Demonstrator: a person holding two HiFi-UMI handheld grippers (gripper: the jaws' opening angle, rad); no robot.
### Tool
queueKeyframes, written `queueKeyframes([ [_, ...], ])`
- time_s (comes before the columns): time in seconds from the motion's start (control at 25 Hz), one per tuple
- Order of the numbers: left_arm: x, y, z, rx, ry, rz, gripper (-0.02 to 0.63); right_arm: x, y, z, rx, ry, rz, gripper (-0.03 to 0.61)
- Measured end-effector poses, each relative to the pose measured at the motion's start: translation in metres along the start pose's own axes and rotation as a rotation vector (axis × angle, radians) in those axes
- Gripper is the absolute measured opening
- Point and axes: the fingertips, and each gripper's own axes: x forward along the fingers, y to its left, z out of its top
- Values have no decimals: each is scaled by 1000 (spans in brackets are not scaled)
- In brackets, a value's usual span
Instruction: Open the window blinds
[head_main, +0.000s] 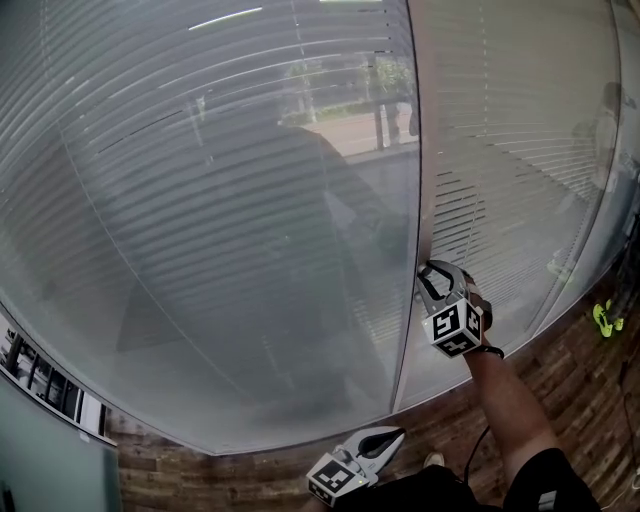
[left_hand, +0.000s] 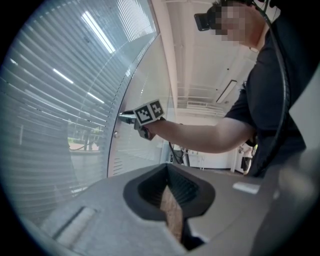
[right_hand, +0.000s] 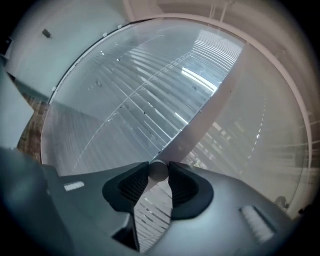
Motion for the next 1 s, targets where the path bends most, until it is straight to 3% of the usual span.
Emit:
queueKeyframes([
  [0.4,4,0,2,5,-3,-16,5,8,-2,-15,465,-48,19,120],
  [0.72,11,-7,2,25,7,-51,5,10,-3,-18,749,-67,50,120],
  [1.0,11,-6,3,25,3,-45,5,10,-3,-21,809,-75,54,120],
])
